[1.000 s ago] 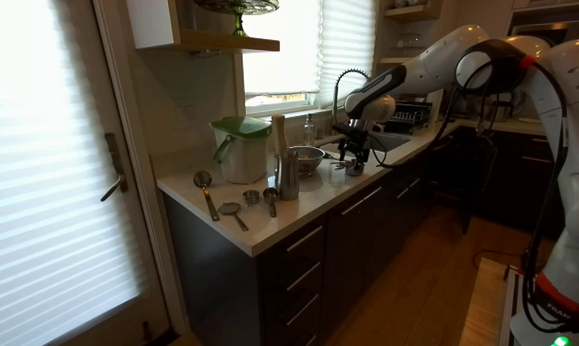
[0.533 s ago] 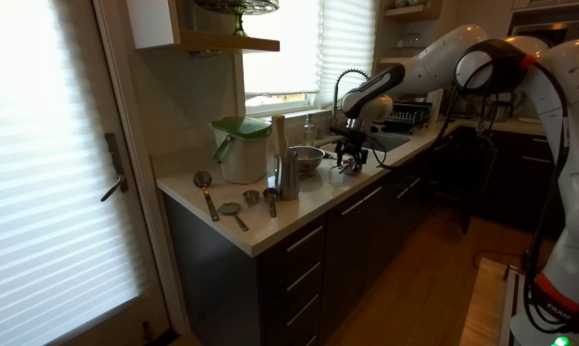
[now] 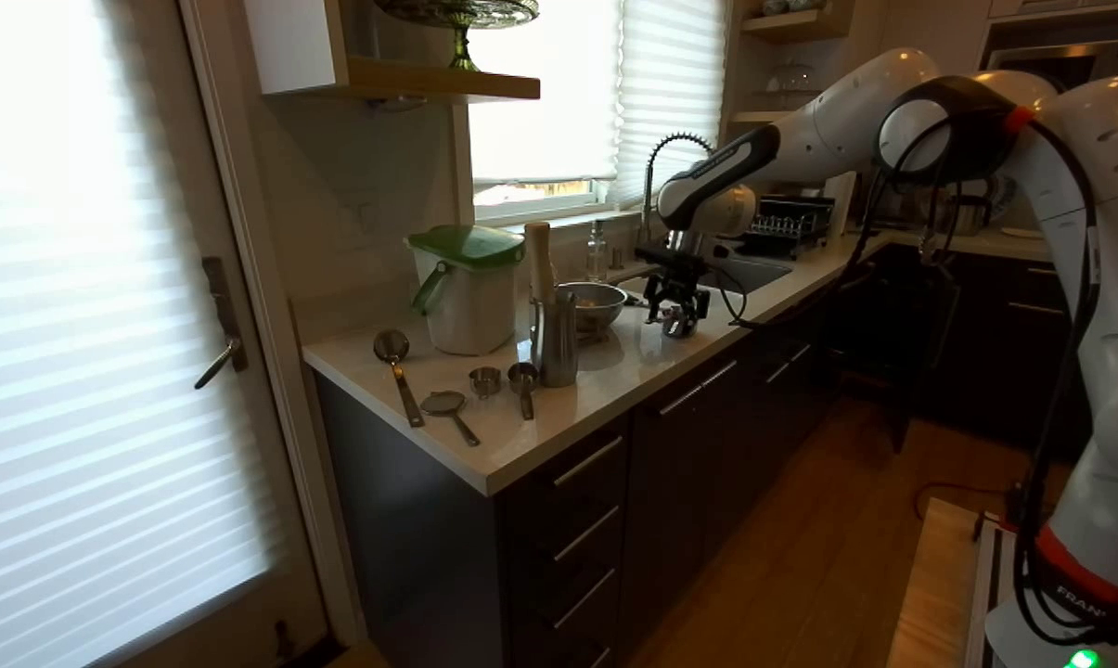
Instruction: Pick up the silver measuring spoon to the right of the silver cup and put it in the far right silver measuring cup on the kitchen counter
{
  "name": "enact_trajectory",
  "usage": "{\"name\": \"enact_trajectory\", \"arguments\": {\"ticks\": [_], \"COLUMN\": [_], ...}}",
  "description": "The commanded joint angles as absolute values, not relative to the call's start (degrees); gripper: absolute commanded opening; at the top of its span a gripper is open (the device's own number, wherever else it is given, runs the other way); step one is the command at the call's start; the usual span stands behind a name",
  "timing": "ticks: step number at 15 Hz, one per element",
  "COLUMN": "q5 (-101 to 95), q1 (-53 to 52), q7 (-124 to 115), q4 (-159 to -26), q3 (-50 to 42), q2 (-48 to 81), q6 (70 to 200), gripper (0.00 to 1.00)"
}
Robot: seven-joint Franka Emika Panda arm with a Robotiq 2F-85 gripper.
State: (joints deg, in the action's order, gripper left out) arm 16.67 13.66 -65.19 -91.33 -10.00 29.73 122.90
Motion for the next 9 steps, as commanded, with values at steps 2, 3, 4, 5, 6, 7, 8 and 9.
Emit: {"name": "enact_trajectory", "arguments": {"ticks": [2,3,4,5,6,7,8,9], "q5": [17.06,16.89,16.71,16.56,16.50,16.44,16.36,16.28], "q1": [13.78,13.74,13.65,13.60,13.59,13.56,13.53,13.51], "q7": [-63.17,-62.70,-62.40,-62.07,-61.72,-61.43,-61.14,-60.80], "q4": [-89.88,-89.82,-89.71,-89.56,-89.34,-89.20,-89.07,-88.96], "q3": [-10.30,-10.32,-10.40,-10.43,-10.40,-10.43,-10.44,-10.44], "q2": [30.41,30.36,30.36,30.36,30.40,30.43,30.47,30.48], "q6": [121.08,121.01,120.91,120.71,120.41,120.24,120.04,119.78], "gripper": [0.84,0.71,0.64,0.53,0.46,0.38,0.31,0.27]}}
